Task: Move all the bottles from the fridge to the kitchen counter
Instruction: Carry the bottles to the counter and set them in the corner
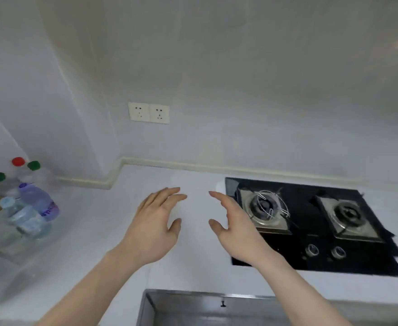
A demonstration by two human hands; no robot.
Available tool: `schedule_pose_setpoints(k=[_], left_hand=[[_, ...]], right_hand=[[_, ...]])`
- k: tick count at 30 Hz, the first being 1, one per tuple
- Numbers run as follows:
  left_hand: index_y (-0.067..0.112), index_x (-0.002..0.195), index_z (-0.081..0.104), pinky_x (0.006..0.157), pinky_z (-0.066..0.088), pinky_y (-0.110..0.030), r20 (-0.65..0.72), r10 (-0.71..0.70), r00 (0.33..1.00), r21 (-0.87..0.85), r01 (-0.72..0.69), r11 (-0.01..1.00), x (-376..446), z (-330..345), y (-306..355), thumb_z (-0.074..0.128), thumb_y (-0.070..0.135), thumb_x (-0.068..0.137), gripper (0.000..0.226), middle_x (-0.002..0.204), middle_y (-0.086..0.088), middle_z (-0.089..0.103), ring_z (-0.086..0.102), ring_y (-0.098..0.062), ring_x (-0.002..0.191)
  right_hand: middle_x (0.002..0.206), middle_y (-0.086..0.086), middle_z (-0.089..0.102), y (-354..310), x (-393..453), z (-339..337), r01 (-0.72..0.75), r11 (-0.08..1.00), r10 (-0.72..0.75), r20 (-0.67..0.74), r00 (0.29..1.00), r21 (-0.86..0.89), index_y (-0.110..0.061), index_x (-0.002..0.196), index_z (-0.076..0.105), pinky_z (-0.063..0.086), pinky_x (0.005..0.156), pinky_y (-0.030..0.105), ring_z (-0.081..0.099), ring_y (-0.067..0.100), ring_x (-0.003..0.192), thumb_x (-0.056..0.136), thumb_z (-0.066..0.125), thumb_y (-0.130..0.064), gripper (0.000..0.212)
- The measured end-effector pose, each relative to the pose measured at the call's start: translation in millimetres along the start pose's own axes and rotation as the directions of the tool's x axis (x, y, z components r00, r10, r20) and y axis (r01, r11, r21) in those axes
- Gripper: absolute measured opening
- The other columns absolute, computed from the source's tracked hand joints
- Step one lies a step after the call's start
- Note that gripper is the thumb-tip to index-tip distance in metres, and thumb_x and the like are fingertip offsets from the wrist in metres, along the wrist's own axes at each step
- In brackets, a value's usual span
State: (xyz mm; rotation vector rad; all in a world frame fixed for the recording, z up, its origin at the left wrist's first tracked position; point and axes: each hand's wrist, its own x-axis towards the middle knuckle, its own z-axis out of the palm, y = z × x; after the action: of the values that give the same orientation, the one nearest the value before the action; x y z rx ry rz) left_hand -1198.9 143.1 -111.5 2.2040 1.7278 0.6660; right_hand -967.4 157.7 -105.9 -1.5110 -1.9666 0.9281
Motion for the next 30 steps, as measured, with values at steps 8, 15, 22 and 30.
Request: schedule_pose_setpoints(k=[8, 15, 22, 30], left_hand=[[0.035, 0.145, 0.049, 0.124, 0.020, -0.033, 0.130, 0.385, 0.914, -0.126, -0.370, 0.920, 31, 54, 184, 0.065, 0.021, 0.093, 0.056, 0.156, 0.018, 0.038, 0.030, -0.011, 0.147], [0.036, 0.146, 0.048, 0.124, 0.017, -0.031, 0.135, 0.606, 0.784, -0.193, -0.579, 0.792, -10, 111, 372, 0.062, 0.028, 0.095, 0.053, 0.156, 0.021, 0.035, 0.026, -0.006, 0.147], [0.037, 0.146, 0.046, 0.121, 0.020, -0.030, 0.166, 0.745, 0.646, -0.240, -0.706, 0.666, -58, 157, 521, 0.061, 0.030, 0.094, 0.054, 0.156, 0.021, 0.034, 0.027, -0.007, 0.147], [0.039, 0.141, 0.049, 0.117, 0.027, -0.030, 0.153, 0.884, 0.442, -0.368, -0.804, 0.466, -91, 202, 687, 0.061, 0.029, 0.095, 0.049, 0.155, 0.023, 0.037, 0.034, -0.006, 0.142]], right_hand=[[0.149, -0.029, 0.041, 63, -164, -128, -0.185, 0.983, 0.178, -0.362, 0.915, 0.014, -0.040, 0.148, 0.043, 0.033, 0.112, 0.014, 0.036, -0.017, 0.134, 0.095, 0.066, -0.014, 0.063], [0.150, -0.035, 0.035, 117, -333, -216, -0.324, 0.945, 0.295, -0.535, 0.792, 0.040, -0.048, 0.149, 0.038, 0.038, 0.102, 0.010, 0.038, -0.018, 0.130, 0.098, 0.061, -0.019, 0.063], [0.150, -0.027, 0.040, 157, -476, -286, -0.417, 0.907, 0.338, -0.683, 0.648, 0.054, -0.042, 0.149, 0.040, 0.033, 0.117, 0.021, 0.034, -0.013, 0.136, 0.097, 0.063, -0.019, 0.061], [0.142, -0.037, 0.033, 187, -618, -356, -0.538, 0.834, 0.381, -0.832, 0.403, 0.121, -0.039, 0.151, 0.038, 0.027, 0.117, 0.017, 0.029, -0.025, 0.125, 0.098, 0.063, -0.021, 0.061]])
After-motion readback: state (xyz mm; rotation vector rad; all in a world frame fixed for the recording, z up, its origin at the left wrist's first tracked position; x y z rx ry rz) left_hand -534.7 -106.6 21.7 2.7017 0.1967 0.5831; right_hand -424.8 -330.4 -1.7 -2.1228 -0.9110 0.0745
